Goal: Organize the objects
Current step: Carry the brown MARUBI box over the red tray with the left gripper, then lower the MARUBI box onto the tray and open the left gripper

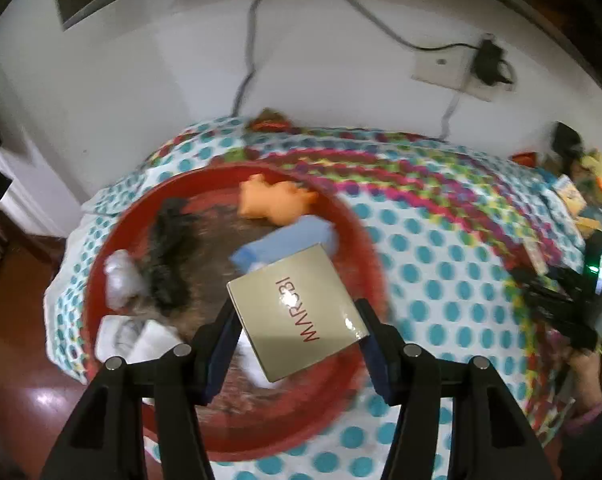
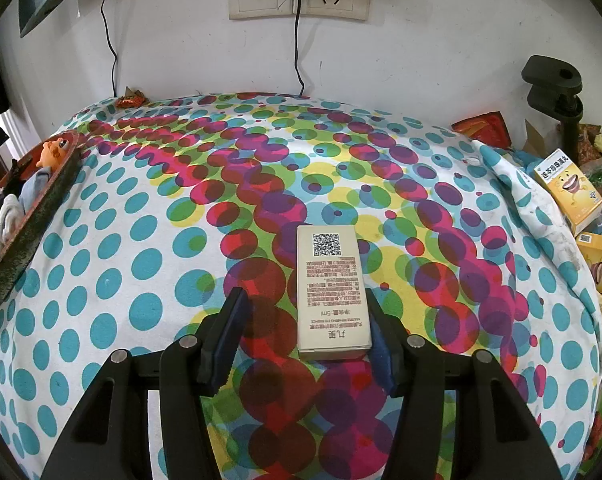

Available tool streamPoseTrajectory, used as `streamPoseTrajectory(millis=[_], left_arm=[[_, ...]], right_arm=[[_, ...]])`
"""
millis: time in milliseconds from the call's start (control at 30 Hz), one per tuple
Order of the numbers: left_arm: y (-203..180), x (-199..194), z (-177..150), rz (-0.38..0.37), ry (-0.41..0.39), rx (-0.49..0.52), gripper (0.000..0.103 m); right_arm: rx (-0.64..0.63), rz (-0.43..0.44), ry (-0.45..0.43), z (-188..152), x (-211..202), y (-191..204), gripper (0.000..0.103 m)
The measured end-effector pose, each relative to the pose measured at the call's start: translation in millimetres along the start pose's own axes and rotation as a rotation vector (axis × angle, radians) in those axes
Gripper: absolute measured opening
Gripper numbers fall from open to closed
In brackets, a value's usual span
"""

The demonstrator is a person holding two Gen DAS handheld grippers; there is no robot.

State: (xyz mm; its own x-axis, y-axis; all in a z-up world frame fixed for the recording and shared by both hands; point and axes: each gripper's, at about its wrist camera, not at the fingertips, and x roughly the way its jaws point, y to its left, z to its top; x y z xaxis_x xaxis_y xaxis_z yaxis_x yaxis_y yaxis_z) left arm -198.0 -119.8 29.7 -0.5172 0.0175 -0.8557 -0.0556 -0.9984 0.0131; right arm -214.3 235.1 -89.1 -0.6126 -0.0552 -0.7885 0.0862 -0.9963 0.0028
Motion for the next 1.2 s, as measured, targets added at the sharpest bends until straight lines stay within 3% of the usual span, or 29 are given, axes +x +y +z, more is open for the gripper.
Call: streamPoseTrajectory(millis=[233,433,833,1200], left_arm=[[48,34,-4,0.027,0.059,-0.103,0.058],[65,54,-4,0.041,0.073,-0.12,0.058],[77,93,2,0.099,0.131,-0.117,0.058],[86,97,3,0.066,0.124,-0.164,0.059]], right_arm=[[0.0,0.0,0.0,0,0,0,0.054],[0.0,-0.001,0.0,0,0,0,0.054],[0.0,-0.002,0.0,0,0,0,0.054],[0.0,-0.005,0.001,1,0,0,0.056]])
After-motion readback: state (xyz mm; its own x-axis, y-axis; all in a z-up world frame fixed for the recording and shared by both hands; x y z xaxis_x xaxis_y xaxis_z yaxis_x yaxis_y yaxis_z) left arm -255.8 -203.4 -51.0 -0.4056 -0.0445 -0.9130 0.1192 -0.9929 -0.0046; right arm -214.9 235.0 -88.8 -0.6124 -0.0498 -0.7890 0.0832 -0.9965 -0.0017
